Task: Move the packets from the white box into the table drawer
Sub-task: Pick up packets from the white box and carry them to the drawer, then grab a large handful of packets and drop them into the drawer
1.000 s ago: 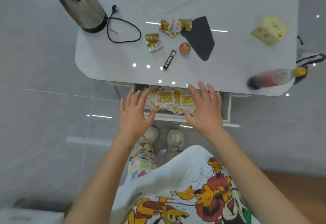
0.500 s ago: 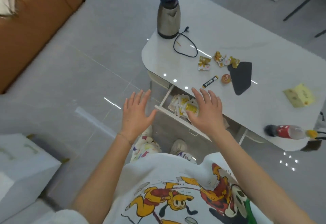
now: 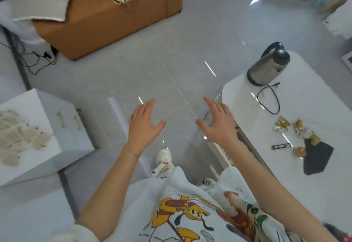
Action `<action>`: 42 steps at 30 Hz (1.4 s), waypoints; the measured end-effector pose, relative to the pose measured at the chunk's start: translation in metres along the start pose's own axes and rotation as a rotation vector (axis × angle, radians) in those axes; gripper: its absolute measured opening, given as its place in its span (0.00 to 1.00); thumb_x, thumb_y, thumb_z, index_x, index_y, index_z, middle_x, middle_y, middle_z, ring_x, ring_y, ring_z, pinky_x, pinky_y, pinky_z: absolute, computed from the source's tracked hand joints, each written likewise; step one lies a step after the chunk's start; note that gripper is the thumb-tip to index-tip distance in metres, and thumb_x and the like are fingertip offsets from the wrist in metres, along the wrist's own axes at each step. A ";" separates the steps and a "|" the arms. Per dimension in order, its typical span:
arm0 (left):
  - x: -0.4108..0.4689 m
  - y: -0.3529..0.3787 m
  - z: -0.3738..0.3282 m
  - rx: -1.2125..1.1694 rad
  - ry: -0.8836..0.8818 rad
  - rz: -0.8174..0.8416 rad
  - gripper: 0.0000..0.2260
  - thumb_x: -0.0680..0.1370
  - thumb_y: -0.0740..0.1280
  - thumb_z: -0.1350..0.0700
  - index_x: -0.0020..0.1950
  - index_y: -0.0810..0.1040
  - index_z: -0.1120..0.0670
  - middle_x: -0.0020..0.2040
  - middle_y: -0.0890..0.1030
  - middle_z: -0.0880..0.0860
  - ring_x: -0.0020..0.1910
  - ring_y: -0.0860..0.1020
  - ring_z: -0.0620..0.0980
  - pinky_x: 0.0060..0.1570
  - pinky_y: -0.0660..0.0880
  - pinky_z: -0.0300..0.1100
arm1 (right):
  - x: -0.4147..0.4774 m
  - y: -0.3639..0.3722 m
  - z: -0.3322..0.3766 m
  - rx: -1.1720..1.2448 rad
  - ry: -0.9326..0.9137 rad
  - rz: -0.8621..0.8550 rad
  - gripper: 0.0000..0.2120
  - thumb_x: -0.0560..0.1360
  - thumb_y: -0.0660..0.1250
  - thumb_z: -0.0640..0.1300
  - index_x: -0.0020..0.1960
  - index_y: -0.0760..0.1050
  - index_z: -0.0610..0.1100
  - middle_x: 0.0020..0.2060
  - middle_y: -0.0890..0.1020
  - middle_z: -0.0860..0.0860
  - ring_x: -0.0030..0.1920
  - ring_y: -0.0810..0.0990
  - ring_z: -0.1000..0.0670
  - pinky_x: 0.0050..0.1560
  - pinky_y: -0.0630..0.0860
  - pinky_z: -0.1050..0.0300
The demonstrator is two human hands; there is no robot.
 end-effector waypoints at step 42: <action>-0.002 -0.238 0.420 -0.185 -1.192 -0.541 0.33 0.76 0.63 0.39 0.78 0.57 0.46 0.78 0.60 0.51 0.78 0.53 0.57 0.75 0.52 0.56 | 0.256 0.313 0.635 -0.537 -1.275 0.601 0.35 0.74 0.65 0.57 0.77 0.55 0.53 0.74 0.63 0.49 0.75 0.56 0.43 0.74 0.51 0.45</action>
Point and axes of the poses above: each hand's wrist, its own x-axis towards the middle knuckle, its own y-axis out of the palm, z = x × y, the point moved 6 cm from there along x, towards the middle knuckle
